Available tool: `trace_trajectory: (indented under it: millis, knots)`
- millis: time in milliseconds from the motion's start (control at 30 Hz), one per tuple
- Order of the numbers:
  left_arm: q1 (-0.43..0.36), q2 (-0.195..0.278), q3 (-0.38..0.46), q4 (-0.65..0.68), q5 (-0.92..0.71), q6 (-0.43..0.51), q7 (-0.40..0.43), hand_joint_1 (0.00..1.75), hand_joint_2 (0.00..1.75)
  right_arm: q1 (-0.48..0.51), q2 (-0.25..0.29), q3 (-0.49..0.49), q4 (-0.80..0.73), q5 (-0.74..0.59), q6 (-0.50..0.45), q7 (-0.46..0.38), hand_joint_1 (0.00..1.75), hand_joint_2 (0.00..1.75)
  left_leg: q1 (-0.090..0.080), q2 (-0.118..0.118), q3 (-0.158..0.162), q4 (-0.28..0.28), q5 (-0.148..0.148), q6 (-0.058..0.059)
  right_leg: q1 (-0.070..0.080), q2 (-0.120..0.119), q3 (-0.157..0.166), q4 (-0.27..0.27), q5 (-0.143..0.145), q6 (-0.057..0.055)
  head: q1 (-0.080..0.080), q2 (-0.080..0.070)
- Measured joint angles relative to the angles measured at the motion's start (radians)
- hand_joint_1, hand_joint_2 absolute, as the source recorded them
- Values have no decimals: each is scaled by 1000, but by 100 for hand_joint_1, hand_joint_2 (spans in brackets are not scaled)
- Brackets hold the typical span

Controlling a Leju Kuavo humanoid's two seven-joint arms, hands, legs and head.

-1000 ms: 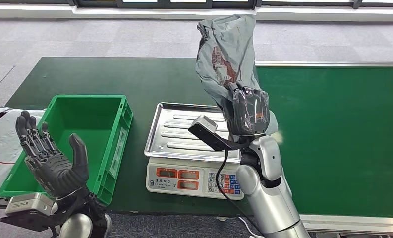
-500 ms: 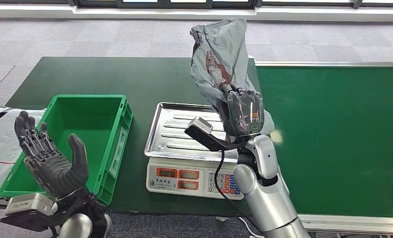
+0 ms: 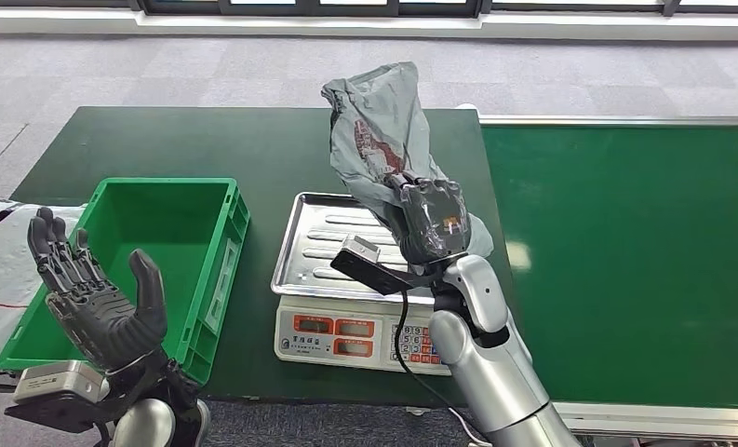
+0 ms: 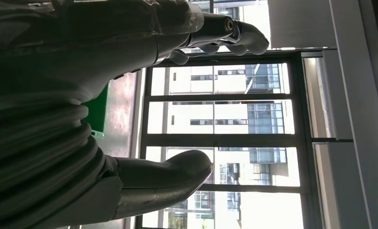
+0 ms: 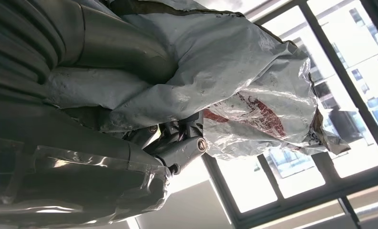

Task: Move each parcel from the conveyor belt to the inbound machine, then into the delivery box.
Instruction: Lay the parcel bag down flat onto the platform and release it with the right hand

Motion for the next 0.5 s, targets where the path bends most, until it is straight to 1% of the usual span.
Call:
trace_trajectory:
  millis: [500]
  knots:
    - [-22, 2, 0, 15, 0, 5, 1, 0, 175, -40, -1, 33, 79, -6, 34, -13, 175, 175, 0, 0, 0, 0, 0, 0, 0, 0, 0, 0, 0, 0, 0, 0]
